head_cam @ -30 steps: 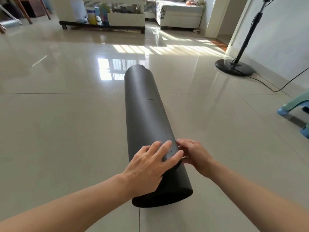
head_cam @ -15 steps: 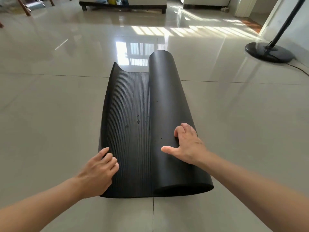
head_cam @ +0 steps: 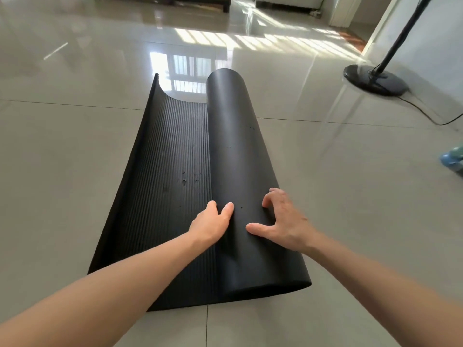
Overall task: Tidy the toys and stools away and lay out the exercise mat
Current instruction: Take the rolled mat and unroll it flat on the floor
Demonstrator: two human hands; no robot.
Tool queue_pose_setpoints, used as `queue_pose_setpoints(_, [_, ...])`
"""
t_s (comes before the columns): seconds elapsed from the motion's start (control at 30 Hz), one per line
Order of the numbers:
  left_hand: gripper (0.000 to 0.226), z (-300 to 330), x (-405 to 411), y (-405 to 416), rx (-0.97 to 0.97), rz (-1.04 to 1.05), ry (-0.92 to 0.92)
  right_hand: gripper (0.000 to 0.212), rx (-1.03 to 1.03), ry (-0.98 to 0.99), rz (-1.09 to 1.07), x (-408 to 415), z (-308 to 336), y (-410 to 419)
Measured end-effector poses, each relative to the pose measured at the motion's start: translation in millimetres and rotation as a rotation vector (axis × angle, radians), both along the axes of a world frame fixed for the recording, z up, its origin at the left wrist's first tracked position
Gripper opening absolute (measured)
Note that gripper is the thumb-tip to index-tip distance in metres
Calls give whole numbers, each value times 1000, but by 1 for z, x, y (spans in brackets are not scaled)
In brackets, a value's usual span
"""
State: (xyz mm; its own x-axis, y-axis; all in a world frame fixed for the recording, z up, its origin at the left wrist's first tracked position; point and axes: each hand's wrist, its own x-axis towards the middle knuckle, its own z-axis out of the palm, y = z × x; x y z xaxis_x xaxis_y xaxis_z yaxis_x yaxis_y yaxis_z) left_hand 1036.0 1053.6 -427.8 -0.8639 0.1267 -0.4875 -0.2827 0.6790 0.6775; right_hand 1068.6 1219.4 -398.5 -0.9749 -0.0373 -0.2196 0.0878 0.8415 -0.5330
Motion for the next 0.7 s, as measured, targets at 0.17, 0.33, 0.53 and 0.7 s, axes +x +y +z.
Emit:
queue_pose_setpoints(0.17, [44,2,5,30,-85,-170,300,26,-53,47,-219,17,8,40])
queue_pose_setpoints(0.33, [64,4,8,61,19,-503,426,41,-23,234,-265,22,3,50])
queue_pose_setpoints(0.53, [82,-36,48,93,-171,-653,325,106,235,-104,-305,3,-13,94])
queue_pose_setpoints(0.7, [110,-85,66,60,-689,-981,144,109,61,-205,-436,-3,-13,130])
